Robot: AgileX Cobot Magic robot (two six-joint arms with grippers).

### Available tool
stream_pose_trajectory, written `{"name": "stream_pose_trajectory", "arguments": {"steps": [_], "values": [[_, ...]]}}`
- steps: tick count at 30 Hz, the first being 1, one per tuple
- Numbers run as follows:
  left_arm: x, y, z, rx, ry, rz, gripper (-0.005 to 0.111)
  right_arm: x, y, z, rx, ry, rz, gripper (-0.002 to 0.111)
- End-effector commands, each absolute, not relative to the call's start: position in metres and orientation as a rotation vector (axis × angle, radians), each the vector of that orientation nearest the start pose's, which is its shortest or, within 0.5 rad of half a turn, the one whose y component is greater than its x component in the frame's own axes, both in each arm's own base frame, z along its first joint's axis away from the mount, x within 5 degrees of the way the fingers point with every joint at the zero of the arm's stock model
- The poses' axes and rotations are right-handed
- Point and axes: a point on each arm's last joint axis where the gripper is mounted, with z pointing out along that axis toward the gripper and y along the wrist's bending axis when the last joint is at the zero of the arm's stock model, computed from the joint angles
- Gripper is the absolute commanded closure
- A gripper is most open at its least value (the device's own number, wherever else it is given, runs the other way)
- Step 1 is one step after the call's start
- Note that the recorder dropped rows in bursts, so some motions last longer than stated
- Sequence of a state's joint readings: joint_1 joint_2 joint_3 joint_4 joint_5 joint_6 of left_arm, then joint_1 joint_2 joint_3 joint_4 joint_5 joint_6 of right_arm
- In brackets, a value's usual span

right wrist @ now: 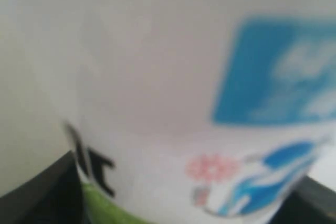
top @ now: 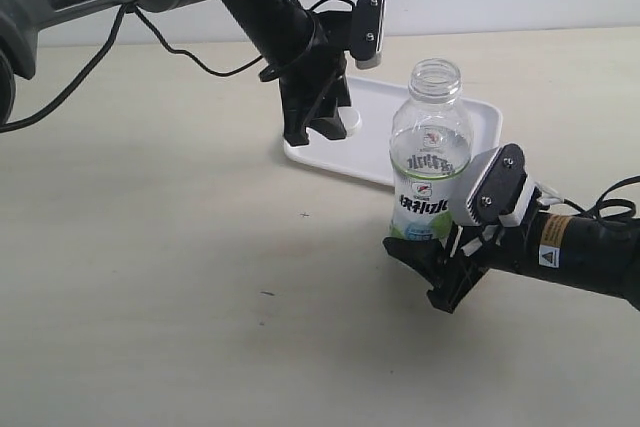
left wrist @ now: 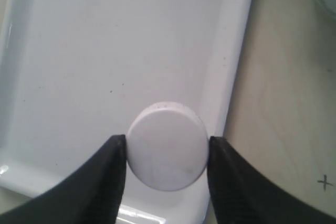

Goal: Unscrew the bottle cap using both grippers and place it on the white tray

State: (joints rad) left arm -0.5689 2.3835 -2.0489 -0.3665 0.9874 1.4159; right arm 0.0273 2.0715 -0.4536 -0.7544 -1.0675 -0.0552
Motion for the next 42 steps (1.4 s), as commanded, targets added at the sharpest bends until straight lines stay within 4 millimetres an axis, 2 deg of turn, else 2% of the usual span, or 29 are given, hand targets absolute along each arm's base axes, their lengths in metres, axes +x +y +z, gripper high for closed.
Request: {"name": "stream_pose_trajectory", "arguments": {"steps": [1, 6, 18, 22, 29, 31, 36, 38, 42], "values": [[0.4137, -0.2983, 0.1757, -2.825, -2.180, 0.342, 0.107, 0.2631, 0.0618, 0.0750, -0.817, 1.843, 0.437, 0.040], [0.4137, -0.2983, 0.1757, -2.825, -2.180, 0.342, 0.107, 0.2631, 0.0583, 0.0791, -0.790, 1.926, 0.420, 0.040], [0.4137, -0.2983, 0.1757, -2.825, -2.180, 0.342, 0.107, 0.2640, 0.0569, 0.0808, -0.725, 1.959, 0.434, 0.040], [0.4137, -0.2983, 0.1757, -2.825, -2.180, 0.342, 0.107, 0.2660, 0.0549, 0.0812, -0.636, 1.986, 0.448, 0.040], [0.4140, -0.2984, 0.1758, -2.827, -2.183, 0.339, 0.107, 0.2634, 0.0585, 0.0812, -0.697, 1.972, 0.483, 0.040], [0.4144, -0.2985, 0.1759, -2.829, -2.187, 0.336, 0.107, 0.2627, 0.0596, 0.0817, -0.713, 1.962, 0.494, 0.037], [0.4146, -0.2986, 0.1760, -2.830, -2.189, 0.334, 0.107, 0.2632, 0.0592, 0.0817, -0.703, 1.964, 0.490, 0.016], [0.4144, -0.2985, 0.1759, -2.829, -2.187, 0.336, 0.107, 0.2633, 0.0591, 0.0818, -0.701, 1.964, 0.489, 0.012], [0.4144, -0.2985, 0.1759, -2.829, -2.187, 0.336, 0.107, 0.2637, 0.0586, 0.0818, -0.692, 1.965, 0.485, 0.011]]}}
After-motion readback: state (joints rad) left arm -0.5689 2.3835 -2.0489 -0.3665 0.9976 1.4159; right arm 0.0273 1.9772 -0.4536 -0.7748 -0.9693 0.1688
